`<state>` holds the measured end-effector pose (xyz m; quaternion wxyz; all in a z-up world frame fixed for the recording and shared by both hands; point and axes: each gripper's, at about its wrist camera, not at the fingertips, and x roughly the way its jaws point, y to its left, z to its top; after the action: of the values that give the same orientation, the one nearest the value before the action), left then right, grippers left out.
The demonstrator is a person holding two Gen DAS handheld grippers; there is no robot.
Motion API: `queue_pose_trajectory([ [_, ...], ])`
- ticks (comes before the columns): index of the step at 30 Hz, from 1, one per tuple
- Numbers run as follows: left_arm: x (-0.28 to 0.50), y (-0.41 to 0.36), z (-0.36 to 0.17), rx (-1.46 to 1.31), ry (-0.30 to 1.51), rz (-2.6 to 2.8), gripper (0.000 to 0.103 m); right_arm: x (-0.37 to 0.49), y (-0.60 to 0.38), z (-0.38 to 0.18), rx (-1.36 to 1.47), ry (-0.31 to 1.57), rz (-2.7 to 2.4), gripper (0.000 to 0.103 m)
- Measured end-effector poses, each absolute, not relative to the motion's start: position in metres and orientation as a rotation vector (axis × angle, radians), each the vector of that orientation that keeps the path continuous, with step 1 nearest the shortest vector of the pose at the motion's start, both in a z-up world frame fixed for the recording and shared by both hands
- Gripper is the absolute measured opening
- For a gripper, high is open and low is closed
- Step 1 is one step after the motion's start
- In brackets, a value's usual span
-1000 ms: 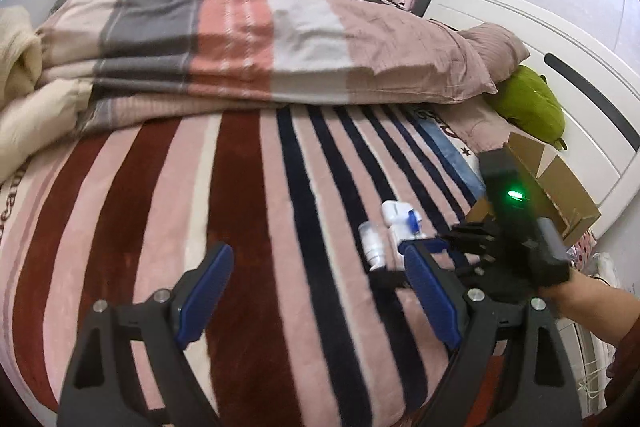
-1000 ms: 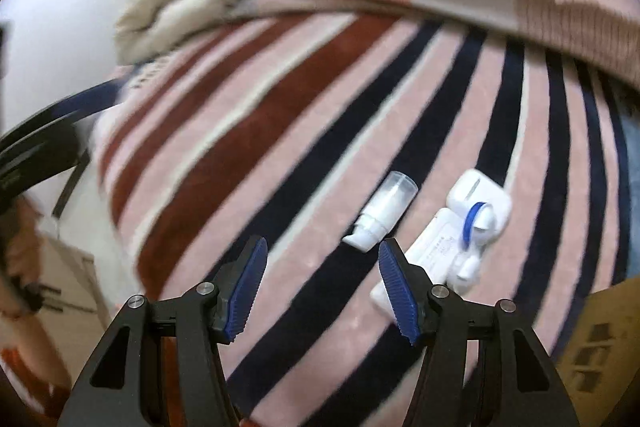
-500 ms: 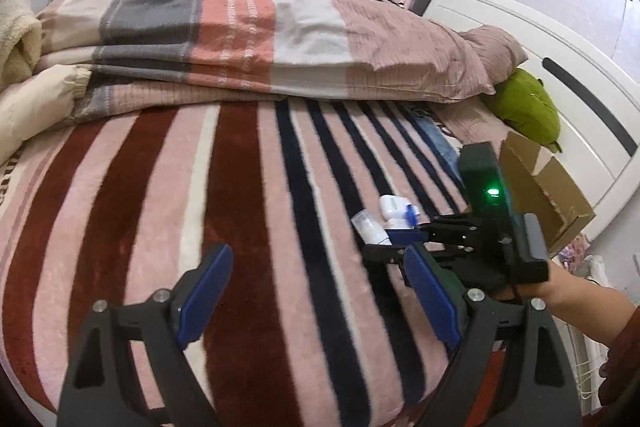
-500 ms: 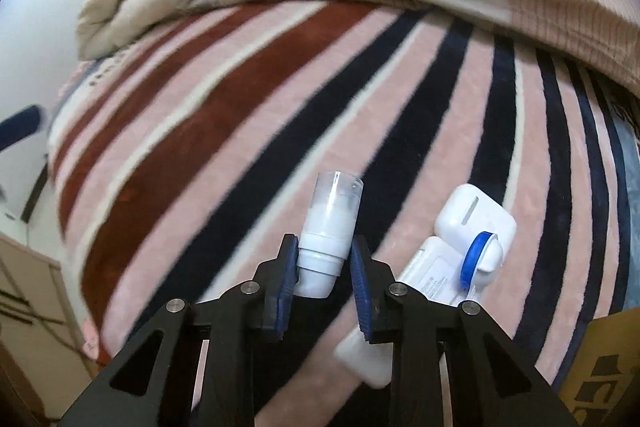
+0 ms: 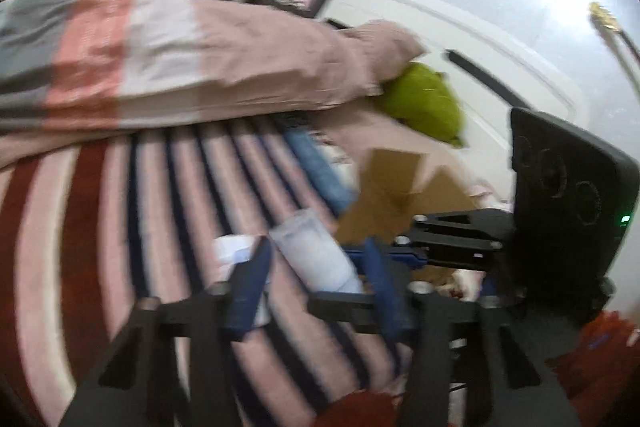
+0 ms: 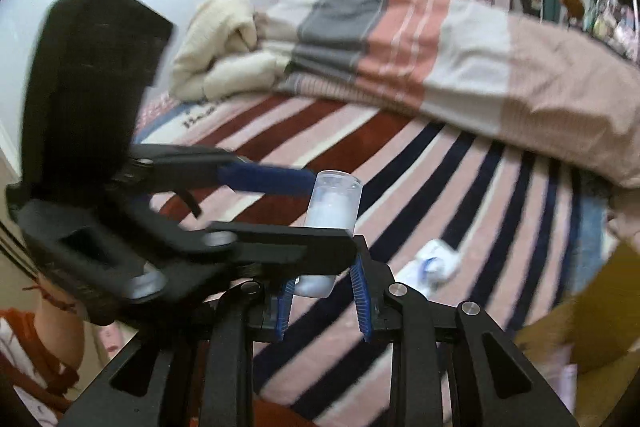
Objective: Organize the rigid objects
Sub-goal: 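Carry the white bottle into the box and open the right gripper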
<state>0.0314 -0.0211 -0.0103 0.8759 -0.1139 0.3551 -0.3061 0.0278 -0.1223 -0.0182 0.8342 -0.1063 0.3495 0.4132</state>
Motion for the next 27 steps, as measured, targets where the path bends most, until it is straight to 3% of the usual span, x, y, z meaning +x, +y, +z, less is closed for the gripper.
queue_pose_trajectory([
  [1,0.034,-0.036,-0.004,-0.211,0.736,-0.655,0.028,0.027,-0.132,-0.011,-0.226,0.724,0.861,0.022],
  [19,0.088,-0.207,-0.004,-0.037,0.85,-0.851,0.029,0.058,-0.302,-0.002,-0.074,0.784,0.6,0.021],
  [20,0.089,-0.211,-0.005,-0.027,0.851,-0.839,0.033,0.059,-0.307,-0.004,-0.066,0.791,0.596,0.021],
  [22,0.089,-0.217,-0.007,0.002,0.841,-0.792,0.075,0.06,-0.315,-0.007,-0.06,0.8,0.587,0.024],
  [23,0.087,-0.216,-0.006,0.014,0.822,-0.774,0.082,0.06,-0.317,-0.008,-0.066,0.804,0.574,0.034],
  [25,0.086,-0.216,-0.005,0.025,0.812,-0.764,0.084,0.06,-0.32,-0.009,-0.073,0.802,0.551,0.052],
  [27,0.087,-0.213,-0.004,0.013,0.819,-0.762,0.085,0.06,-0.321,-0.011,-0.07,0.804,0.554,0.053],
])
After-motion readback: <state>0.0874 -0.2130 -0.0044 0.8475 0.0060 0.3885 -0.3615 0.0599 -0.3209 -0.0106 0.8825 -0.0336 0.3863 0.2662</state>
